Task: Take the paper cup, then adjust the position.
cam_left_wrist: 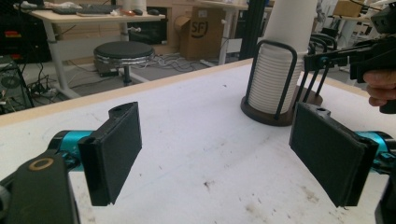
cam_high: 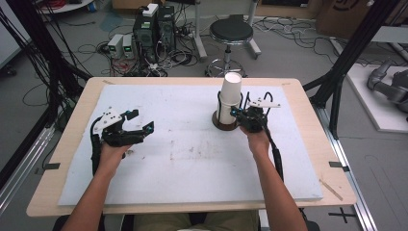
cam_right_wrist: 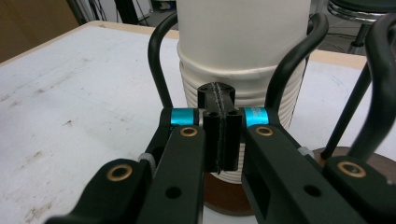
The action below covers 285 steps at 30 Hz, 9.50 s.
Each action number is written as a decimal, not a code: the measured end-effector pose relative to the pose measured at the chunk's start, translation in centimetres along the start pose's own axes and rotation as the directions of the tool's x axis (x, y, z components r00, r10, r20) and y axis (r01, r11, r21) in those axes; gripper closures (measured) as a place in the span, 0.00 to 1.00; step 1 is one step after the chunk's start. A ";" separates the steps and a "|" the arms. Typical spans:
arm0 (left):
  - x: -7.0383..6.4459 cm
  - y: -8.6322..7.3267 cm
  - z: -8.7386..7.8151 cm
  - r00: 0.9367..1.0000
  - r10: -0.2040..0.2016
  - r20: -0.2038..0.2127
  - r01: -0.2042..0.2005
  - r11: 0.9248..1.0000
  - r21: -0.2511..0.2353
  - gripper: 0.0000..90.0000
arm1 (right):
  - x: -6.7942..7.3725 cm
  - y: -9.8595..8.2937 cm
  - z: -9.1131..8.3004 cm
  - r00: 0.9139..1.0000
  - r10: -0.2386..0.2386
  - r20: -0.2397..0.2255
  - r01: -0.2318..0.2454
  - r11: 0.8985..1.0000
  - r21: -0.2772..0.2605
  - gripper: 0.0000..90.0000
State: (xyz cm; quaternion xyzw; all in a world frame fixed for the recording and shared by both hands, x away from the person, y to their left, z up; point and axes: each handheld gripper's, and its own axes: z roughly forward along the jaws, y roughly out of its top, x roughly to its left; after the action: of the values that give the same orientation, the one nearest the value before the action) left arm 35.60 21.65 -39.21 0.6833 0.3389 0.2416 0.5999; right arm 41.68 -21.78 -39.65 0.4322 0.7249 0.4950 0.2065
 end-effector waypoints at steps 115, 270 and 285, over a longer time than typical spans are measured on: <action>-4.5 13.9 10.9 0.951 0.134 0.280 -0.138 0.990 -0.007 0.37 | -0.3 -0.2 -5.6 0.985 -0.133 -0.105 0.131 0.991 -0.025 0.41; -10.4 3.3 7.3 0.658 0.020 0.753 -0.047 0.999 0.014 0.40 | 7.5 -2.3 -6.0 0.730 -0.283 -0.622 0.239 0.958 -0.155 0.21; -10.4 3.2 7.3 0.637 0.005 0.771 -0.042 0.999 0.029 0.40 | 7.4 -2.2 -6.0 0.670 -0.275 -0.689 0.237 0.959 -0.152 0.40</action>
State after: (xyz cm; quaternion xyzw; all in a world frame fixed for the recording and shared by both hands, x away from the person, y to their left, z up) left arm 34.75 8.87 -36.44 0.7383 0.0476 -0.0722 0.6689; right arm 32.41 -19.20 -38.15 0.0995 0.7893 0.6059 -0.0075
